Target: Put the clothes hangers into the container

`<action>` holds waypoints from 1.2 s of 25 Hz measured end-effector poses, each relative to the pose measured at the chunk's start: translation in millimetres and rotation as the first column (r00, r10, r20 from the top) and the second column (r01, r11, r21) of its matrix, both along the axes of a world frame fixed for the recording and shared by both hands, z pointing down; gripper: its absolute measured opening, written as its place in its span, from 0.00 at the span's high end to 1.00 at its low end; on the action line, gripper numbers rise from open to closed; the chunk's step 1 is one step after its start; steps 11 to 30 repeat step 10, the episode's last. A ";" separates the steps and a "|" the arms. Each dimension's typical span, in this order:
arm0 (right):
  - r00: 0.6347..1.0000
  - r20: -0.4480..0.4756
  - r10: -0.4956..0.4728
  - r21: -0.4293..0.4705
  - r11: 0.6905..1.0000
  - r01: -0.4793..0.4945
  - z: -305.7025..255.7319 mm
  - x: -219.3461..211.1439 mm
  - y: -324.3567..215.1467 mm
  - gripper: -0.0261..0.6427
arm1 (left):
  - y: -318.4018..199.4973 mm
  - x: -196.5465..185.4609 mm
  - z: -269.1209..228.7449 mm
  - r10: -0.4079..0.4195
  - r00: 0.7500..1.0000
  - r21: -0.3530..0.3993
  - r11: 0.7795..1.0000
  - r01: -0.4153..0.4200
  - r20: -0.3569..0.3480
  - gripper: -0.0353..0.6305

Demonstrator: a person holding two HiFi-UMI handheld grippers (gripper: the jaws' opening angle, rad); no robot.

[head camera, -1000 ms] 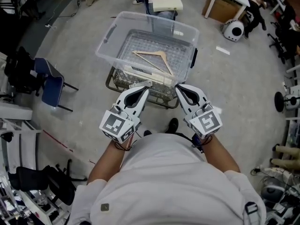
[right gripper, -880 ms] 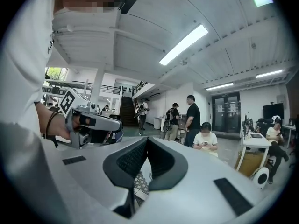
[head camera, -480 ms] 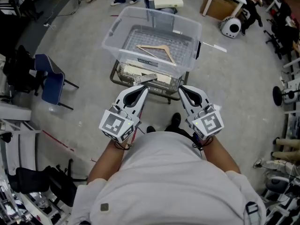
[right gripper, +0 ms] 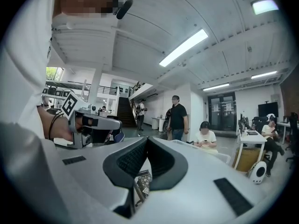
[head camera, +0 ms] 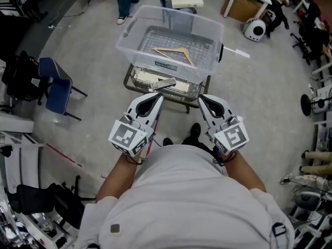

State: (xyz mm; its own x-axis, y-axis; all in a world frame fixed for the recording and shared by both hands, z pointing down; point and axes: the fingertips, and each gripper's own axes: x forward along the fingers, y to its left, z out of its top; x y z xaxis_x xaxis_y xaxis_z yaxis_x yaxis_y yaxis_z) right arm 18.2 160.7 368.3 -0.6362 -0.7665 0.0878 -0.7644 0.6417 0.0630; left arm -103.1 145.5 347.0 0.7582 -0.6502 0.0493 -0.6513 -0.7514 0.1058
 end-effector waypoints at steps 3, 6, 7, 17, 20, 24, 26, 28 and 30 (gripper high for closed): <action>1.000 0.007 -0.005 -0.007 1.000 0.005 0.8 0.2 1.0 0.93 | 1.6 0.1 1.6 -0.002 1.000 0.001 1.000 0.002 0.000 0.92; 1.000 0.007 -0.010 -0.008 1.000 0.010 2.9 -0.9 3.4 0.93 | 3.6 -1.3 4.2 -0.007 1.000 0.001 1.000 0.007 0.002 0.92; 1.000 0.008 -0.011 -0.008 1.000 0.011 3.9 -1.8 4.8 0.93 | 4.8 -2.3 5.3 -0.008 1.000 0.000 1.000 0.008 0.003 0.92; 1.000 0.010 -0.014 -0.011 1.000 0.014 7.0 -4.0 9.6 0.93 | 9.0 -4.3 8.7 -0.010 1.000 -0.003 1.000 0.010 0.003 0.92; 1.000 0.010 -0.014 -0.011 1.000 0.014 7.0 -4.0 9.6 0.93 | 9.0 -4.3 8.7 -0.010 1.000 -0.003 1.000 0.010 0.003 0.92; 1.000 0.010 -0.014 -0.011 1.000 0.014 7.0 -4.0 9.6 0.93 | 9.0 -4.3 8.7 -0.010 1.000 -0.003 1.000 0.010 0.003 0.92; 1.000 0.010 -0.014 -0.011 1.000 0.014 7.0 -4.0 9.6 0.93 | 9.0 -4.3 8.7 -0.010 1.000 -0.003 1.000 0.010 0.003 0.92; 1.000 0.010 -0.014 -0.011 1.000 0.014 7.0 -4.0 9.6 0.93 | 9.0 -4.3 8.7 -0.010 1.000 -0.003 1.000 0.010 0.003 0.92; 1.000 0.010 -0.014 -0.011 1.000 0.014 7.0 -4.0 9.6 0.93 | 9.0 -4.3 8.7 -0.010 1.000 -0.003 1.000 0.010 0.003 0.92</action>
